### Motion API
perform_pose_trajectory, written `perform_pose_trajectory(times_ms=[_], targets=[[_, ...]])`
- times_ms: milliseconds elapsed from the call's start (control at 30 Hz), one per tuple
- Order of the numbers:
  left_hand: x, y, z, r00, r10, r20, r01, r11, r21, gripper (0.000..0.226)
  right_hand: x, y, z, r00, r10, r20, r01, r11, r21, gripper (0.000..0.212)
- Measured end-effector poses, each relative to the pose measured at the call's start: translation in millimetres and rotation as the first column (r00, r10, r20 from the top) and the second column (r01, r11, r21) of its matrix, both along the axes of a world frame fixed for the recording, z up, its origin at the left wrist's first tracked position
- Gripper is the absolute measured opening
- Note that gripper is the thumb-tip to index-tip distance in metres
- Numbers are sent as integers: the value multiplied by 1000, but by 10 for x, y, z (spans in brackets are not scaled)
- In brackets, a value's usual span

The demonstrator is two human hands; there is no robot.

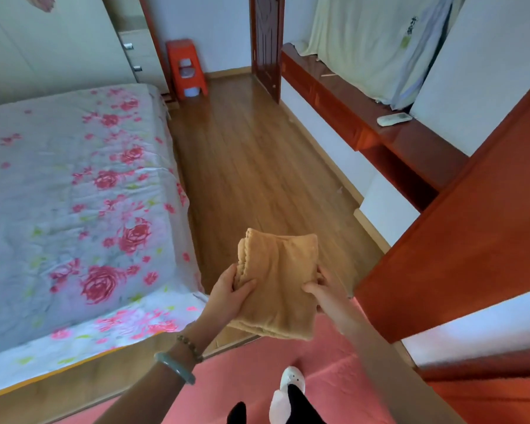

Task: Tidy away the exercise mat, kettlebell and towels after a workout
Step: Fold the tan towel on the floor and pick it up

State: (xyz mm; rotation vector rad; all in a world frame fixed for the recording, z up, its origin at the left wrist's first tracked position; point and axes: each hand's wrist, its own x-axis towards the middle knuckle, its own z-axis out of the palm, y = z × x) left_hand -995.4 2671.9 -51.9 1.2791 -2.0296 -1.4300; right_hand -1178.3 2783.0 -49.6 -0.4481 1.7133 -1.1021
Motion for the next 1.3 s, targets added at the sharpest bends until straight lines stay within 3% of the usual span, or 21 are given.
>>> perform_pose_trajectory(times_ms=[233,467,867,1100,1300], targets=[[-739,-307,-117,998,44,51,-43,999,-10,18,-766,-431,-19,997,78,-10,-78,997,10,43],[-1132,-605,-184,994,104,44,-107,992,68,22,-1266,-761,-76,995,101,19,-103,992,72,56],[-1957,-1379,-500,989,136,54,-143,979,148,28,-2023,-1646,-187,989,147,-28,-145,986,84,30],[-2480,-1939,-706,986,136,100,-150,978,145,27,-2457,-2431,-318,975,215,-56,-209,973,98,37],[-2787,-2253,-678,988,123,91,-142,962,234,39,-2705,-2960,-354,955,291,-53,-284,953,103,43]])
